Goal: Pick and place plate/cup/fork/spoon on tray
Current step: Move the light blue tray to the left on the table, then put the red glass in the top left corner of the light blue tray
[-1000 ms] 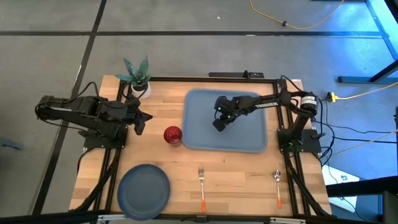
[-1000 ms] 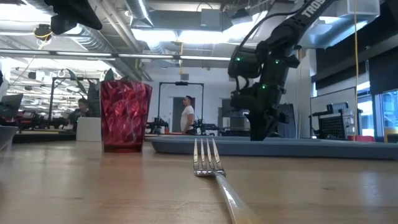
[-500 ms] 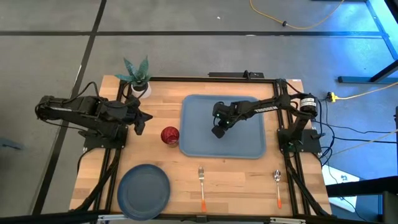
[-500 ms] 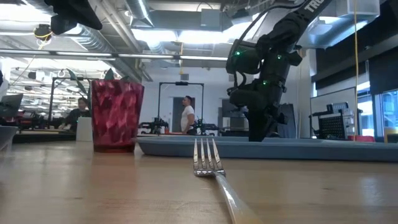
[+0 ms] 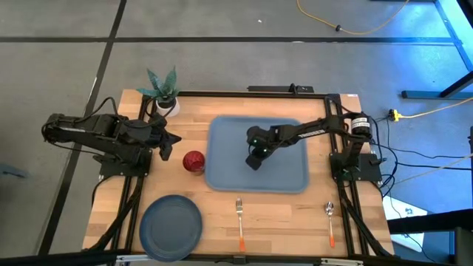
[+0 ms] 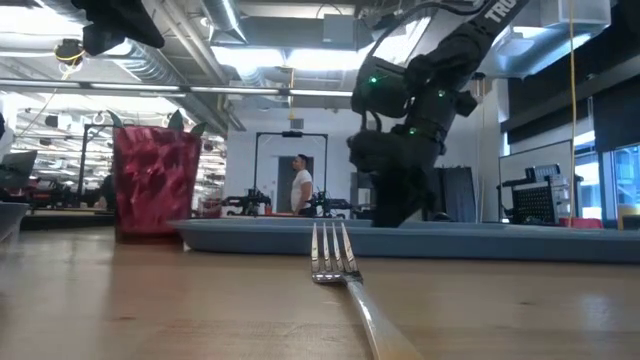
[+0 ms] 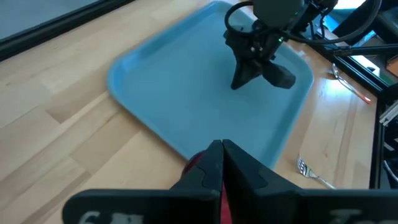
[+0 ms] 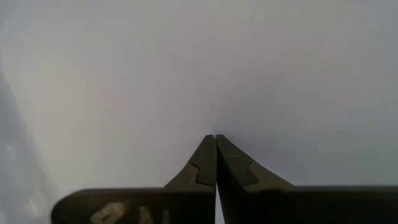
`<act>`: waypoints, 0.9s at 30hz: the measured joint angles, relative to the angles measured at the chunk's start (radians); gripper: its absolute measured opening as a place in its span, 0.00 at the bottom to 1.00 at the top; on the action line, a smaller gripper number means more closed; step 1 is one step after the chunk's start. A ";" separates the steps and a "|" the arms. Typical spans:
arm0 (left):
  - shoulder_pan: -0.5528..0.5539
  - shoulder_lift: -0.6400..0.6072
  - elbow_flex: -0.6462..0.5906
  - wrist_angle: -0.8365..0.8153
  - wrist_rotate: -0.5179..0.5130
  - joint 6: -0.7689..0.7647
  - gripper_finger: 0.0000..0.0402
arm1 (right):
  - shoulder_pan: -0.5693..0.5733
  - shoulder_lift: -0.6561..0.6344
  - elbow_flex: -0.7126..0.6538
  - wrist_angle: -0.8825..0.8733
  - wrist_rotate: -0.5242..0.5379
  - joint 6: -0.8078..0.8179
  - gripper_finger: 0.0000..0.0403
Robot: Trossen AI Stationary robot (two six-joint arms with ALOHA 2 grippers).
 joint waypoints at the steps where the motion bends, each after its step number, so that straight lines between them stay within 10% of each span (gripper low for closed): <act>1: 0.000 0.000 0.000 0.000 0.000 0.000 0.00 | 0.001 0.001 0.001 0.012 -0.005 0.000 0.00; 27: 0.000 0.000 0.000 0.000 0.012 0.000 0.00 | 0.021 0.109 0.294 -0.136 -0.013 -0.208 0.00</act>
